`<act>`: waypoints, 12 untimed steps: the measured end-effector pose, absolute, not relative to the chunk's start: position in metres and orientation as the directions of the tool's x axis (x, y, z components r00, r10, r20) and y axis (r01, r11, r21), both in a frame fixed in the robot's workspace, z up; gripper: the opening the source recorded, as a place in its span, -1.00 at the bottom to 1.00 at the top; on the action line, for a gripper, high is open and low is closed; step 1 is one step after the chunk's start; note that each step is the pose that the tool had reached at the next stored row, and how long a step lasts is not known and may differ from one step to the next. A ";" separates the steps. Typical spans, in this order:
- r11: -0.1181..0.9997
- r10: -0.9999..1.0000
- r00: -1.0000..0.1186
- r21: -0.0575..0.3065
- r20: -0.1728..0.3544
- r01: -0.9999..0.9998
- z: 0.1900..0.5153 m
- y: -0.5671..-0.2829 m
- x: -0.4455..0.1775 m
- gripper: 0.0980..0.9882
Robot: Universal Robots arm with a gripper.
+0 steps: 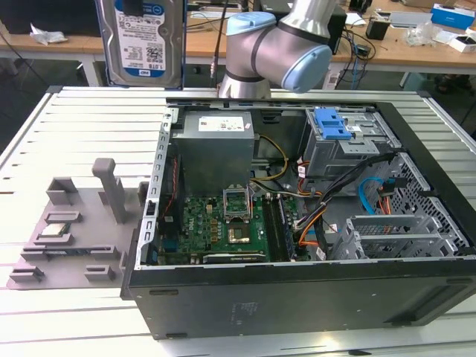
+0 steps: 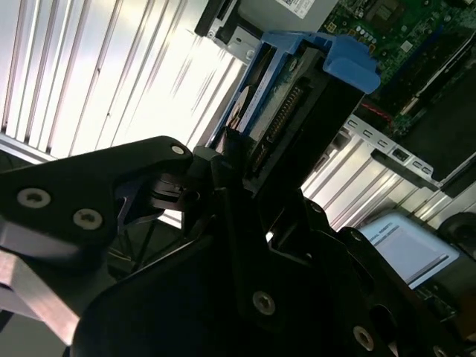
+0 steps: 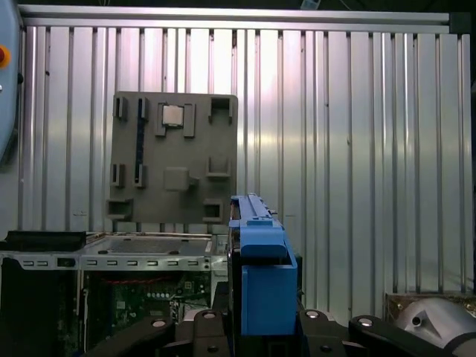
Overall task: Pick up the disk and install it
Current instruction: 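Pick up the disk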
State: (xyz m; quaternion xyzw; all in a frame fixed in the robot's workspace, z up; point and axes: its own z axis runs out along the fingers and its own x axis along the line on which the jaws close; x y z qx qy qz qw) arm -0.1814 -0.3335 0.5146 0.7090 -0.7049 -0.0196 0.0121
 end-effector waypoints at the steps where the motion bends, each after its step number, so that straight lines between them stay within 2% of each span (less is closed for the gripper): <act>1: -0.006 -1.000 0.006 0.045 -0.011 -0.999 0.515 -0.334 -0.179 -0.41; 12: -0.006 -1.000 0.006 0.045 -0.011 -0.999 0.514 -0.334 -0.140 -0.41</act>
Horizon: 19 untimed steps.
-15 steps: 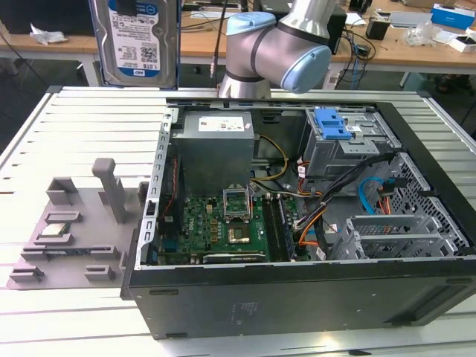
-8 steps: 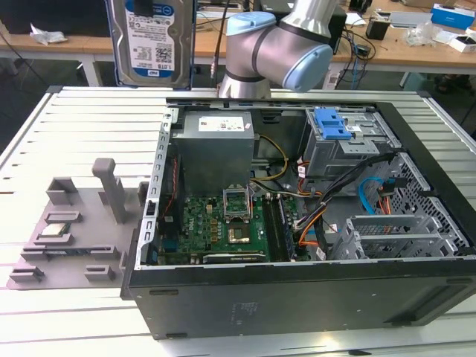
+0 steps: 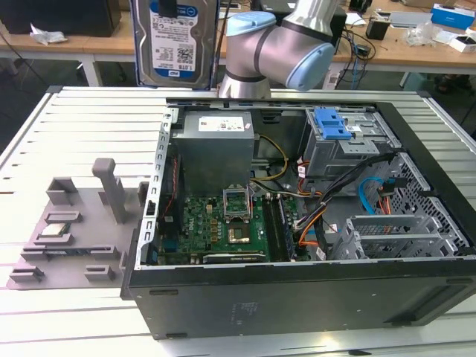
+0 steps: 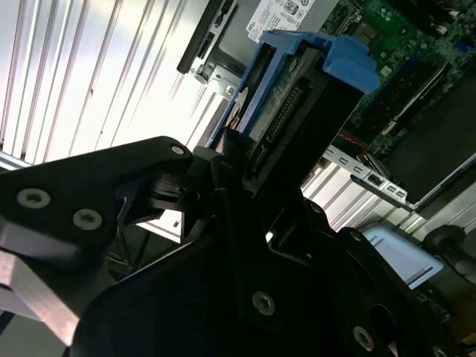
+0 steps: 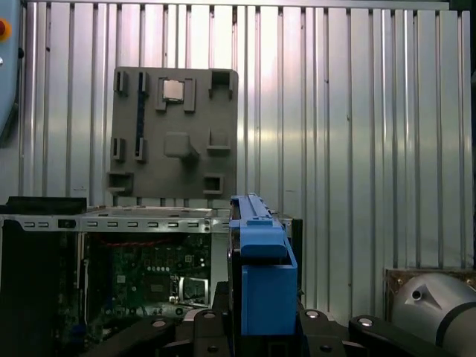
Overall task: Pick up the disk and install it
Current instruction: 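Pick up the disk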
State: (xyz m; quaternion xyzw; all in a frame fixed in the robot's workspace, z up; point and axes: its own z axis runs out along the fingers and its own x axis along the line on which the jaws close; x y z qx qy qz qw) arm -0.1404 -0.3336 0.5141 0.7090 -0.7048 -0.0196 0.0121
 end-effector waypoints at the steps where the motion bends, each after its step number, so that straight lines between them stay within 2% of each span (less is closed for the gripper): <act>1: -0.006 -1.000 0.006 0.045 -0.011 -0.999 0.514 -0.334 -0.138 -0.41; 19: -0.006 -1.000 0.006 0.045 -0.011 -0.999 0.514 -0.334 -0.073 -0.41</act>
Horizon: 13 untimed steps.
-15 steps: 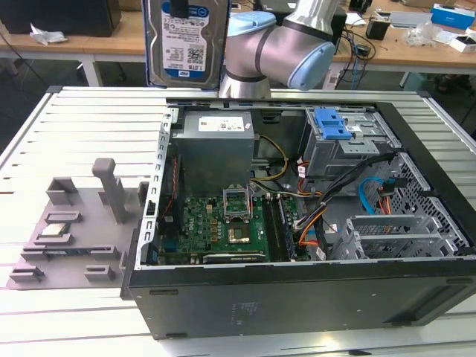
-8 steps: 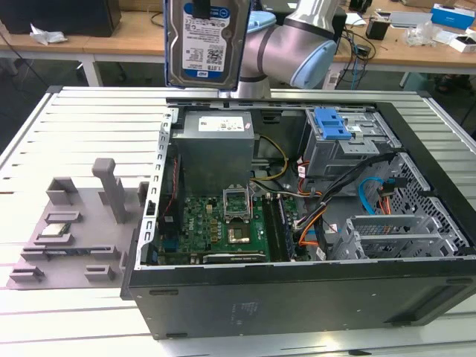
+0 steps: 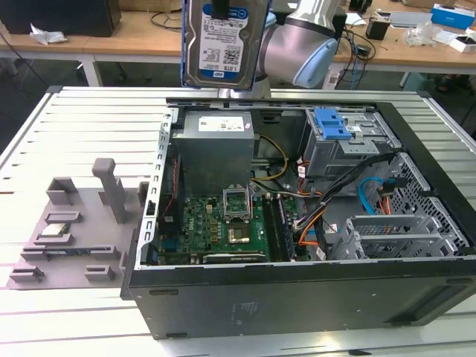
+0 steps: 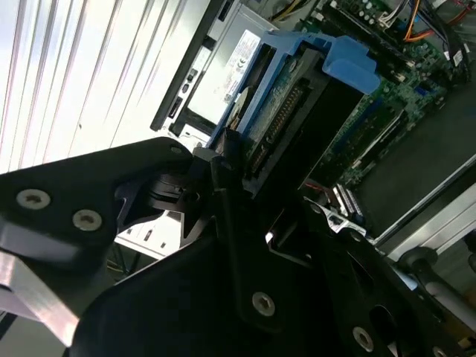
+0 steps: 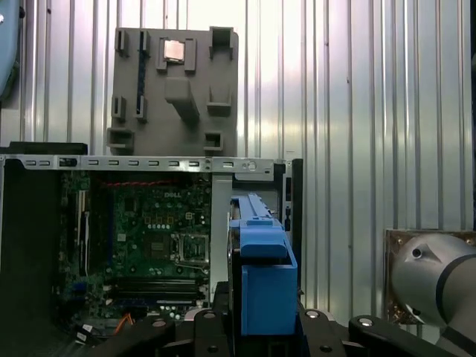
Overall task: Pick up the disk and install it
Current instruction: 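Pick up the disk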
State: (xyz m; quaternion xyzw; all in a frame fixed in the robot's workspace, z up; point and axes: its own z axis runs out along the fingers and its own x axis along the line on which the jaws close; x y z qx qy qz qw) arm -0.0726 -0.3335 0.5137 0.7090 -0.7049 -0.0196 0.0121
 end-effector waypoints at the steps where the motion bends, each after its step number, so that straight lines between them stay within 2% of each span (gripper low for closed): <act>1: -0.006 -1.000 0.006 0.045 -0.011 -0.999 0.514 -0.334 -0.068 -0.41; 13: -0.006 -1.000 0.006 0.045 -0.011 -0.999 0.513 -0.334 -0.030 -0.41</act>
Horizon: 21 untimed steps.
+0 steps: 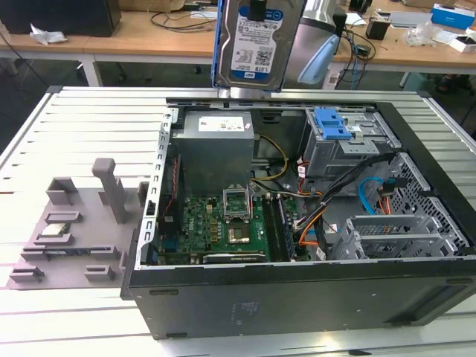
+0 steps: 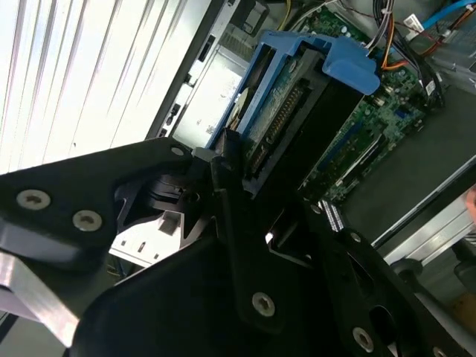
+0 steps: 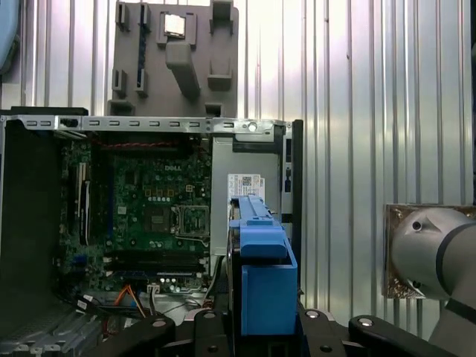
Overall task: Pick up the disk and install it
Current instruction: 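Pick up the disk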
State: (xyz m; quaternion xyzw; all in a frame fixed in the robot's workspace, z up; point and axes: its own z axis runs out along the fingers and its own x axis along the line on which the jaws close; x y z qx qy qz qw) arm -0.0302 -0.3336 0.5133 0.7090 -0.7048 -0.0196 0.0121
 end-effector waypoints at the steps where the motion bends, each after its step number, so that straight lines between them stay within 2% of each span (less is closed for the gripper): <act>1: -0.006 -1.000 0.006 0.045 -0.011 -0.999 0.513 -0.334 -0.027 -0.41; 9: -0.006 -1.000 0.006 0.045 -0.011 -0.999 0.513 -0.339 -0.024 -0.41; 21: -0.006 -1.000 0.006 0.045 -0.011 -0.999 0.512 -0.364 -0.024 -0.41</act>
